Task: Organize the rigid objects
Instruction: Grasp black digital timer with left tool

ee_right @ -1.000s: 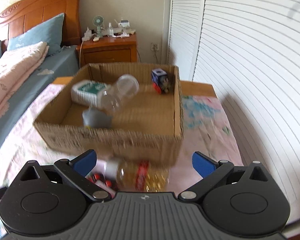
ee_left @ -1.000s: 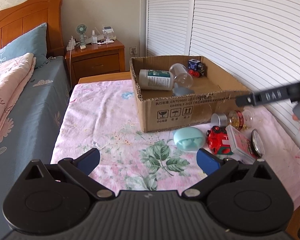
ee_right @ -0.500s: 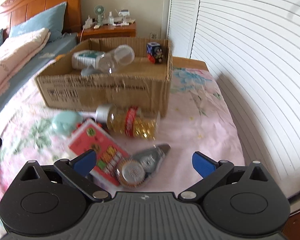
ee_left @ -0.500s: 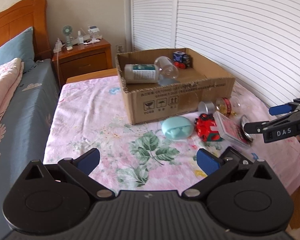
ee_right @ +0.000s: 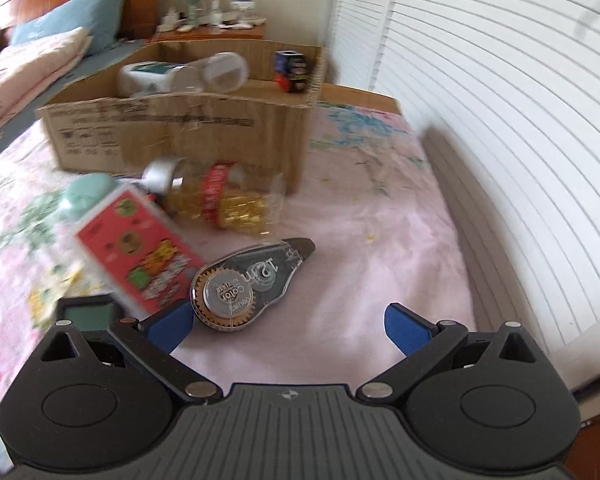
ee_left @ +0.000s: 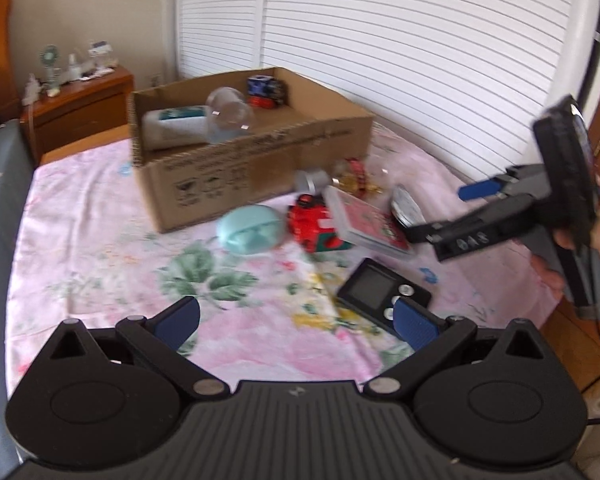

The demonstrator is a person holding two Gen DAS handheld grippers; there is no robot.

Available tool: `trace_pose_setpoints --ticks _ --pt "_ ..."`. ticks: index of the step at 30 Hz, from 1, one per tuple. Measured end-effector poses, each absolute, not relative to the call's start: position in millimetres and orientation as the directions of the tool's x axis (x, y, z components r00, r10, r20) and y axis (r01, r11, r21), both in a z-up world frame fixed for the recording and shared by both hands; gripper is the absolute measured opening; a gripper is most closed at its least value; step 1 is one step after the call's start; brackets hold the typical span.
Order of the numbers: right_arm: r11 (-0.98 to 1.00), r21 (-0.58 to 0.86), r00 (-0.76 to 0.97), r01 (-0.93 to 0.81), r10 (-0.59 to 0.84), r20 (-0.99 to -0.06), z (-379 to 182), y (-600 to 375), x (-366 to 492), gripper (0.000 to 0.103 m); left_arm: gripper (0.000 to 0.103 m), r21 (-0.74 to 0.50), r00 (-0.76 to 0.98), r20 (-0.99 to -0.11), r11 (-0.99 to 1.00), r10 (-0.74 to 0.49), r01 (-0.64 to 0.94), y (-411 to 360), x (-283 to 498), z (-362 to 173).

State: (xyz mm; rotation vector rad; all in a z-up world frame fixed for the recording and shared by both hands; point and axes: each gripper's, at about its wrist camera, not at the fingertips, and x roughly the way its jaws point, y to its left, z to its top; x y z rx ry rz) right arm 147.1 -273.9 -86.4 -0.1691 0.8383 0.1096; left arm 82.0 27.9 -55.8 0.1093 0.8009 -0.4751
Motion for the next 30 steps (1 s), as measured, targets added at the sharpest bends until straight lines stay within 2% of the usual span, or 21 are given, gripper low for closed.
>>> trace_pose_setpoints --ticks 13,19,25,28,30 --pt "0.978 -0.054 0.639 -0.203 0.091 -0.764 -96.1 -288.6 139.0 0.103 0.099 -0.017 0.471 -0.749 0.724 -0.466 0.690 -26.7 96.7 -84.5" --pt "0.977 -0.046 0.637 -0.207 0.099 -0.764 -96.3 -291.4 138.0 0.103 0.082 0.023 0.433 -0.768 0.656 -0.471 0.754 -46.4 104.2 -96.2" --pt "0.977 -0.043 0.636 -0.209 0.102 -0.765 -96.4 -292.8 137.0 0.103 0.079 -0.021 0.392 -0.770 0.633 -0.504 0.774 -53.1 116.4 -101.8" --pt "0.977 -0.044 0.636 -0.209 0.102 -0.765 -96.5 -292.9 137.1 0.103 0.069 -0.020 0.393 -0.763 0.627 -0.513 0.778 -56.6 116.1 -100.9" --pt "0.976 -0.045 0.635 -0.211 0.102 -0.766 -96.6 -293.1 137.2 0.103 0.069 -0.020 0.398 -0.767 0.639 -0.503 0.769 -57.2 115.8 -100.5"
